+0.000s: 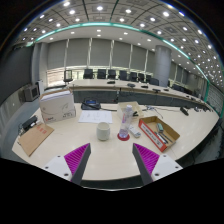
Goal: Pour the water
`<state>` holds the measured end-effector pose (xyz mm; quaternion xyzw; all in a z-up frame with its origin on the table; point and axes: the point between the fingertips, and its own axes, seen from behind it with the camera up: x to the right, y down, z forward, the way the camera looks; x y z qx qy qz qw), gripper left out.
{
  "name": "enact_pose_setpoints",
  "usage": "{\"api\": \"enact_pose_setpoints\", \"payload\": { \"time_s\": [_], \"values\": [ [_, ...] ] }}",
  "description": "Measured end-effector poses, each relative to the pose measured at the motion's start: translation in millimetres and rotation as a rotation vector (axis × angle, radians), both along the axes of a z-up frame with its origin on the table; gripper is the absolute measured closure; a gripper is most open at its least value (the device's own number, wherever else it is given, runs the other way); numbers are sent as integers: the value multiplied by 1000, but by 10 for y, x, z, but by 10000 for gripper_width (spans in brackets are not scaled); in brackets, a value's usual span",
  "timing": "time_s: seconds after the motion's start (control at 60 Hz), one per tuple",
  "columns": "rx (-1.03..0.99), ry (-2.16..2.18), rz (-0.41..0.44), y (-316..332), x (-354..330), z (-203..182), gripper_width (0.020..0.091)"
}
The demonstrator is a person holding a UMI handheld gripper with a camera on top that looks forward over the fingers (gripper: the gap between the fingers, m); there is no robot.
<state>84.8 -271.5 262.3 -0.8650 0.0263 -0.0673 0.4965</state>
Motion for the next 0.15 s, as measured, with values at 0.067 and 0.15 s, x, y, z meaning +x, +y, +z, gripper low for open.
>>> {"api": "enact_pose_setpoints", "payload": {
  "time_s": [0.067,0.15],
  "values": [
    [-12,-6,13,-27,-42,-14,245],
    [-37,7,24,-85,-113,-65,245]
  ]
}}
